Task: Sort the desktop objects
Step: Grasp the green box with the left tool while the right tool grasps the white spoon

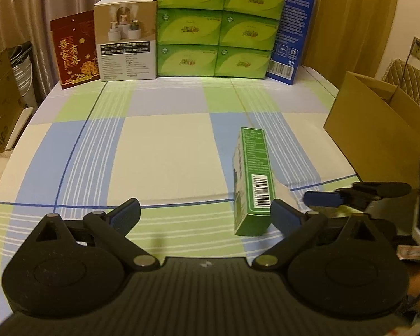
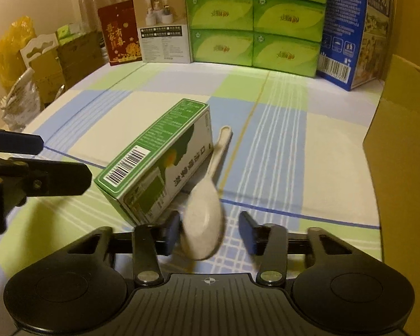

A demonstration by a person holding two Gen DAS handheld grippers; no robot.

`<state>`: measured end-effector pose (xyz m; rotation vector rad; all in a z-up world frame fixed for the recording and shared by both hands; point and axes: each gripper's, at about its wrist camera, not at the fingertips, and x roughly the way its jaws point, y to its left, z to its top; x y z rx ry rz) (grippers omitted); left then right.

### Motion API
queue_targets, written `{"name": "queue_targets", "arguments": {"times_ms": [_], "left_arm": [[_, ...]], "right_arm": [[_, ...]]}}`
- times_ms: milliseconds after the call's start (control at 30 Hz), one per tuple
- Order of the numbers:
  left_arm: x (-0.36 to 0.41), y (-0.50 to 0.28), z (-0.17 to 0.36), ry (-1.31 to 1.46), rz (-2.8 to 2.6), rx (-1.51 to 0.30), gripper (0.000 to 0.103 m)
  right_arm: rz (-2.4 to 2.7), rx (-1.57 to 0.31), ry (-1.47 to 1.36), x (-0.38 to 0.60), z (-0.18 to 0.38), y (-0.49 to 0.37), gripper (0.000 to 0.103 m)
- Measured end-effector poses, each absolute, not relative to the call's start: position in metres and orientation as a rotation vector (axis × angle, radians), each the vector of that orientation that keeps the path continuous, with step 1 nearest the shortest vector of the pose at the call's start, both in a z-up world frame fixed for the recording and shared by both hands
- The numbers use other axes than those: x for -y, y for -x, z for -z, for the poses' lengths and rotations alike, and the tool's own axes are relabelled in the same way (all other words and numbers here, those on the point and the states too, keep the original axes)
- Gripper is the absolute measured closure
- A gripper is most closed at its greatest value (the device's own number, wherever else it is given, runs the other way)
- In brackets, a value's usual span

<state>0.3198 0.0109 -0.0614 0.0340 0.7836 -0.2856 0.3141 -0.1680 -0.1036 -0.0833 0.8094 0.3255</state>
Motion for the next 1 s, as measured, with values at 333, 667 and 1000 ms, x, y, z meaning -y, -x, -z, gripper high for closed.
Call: {"name": "queue_targets", "arguments": {"times_ms": [333,667,1000], "left_arm": [[0.016,-0.334,0.074,-0.061,0.379,-0.789,0.027],[0.048,-0.348,0.092,-0.148,0.403,-0.779,0.072],[0.036,-0.321,0.088,-0.154,0.361,-0.830,0.078]], "right_arm": [[-0.234,-0.836,0.045,0.194,0.093,-0.314,0.074],[-0.223,-0.842,0.042,0.201,0.094,-0.313,0.074],[-0.273,-0.860,0.020,0.199,0.085,-0.274,0.074]]}}
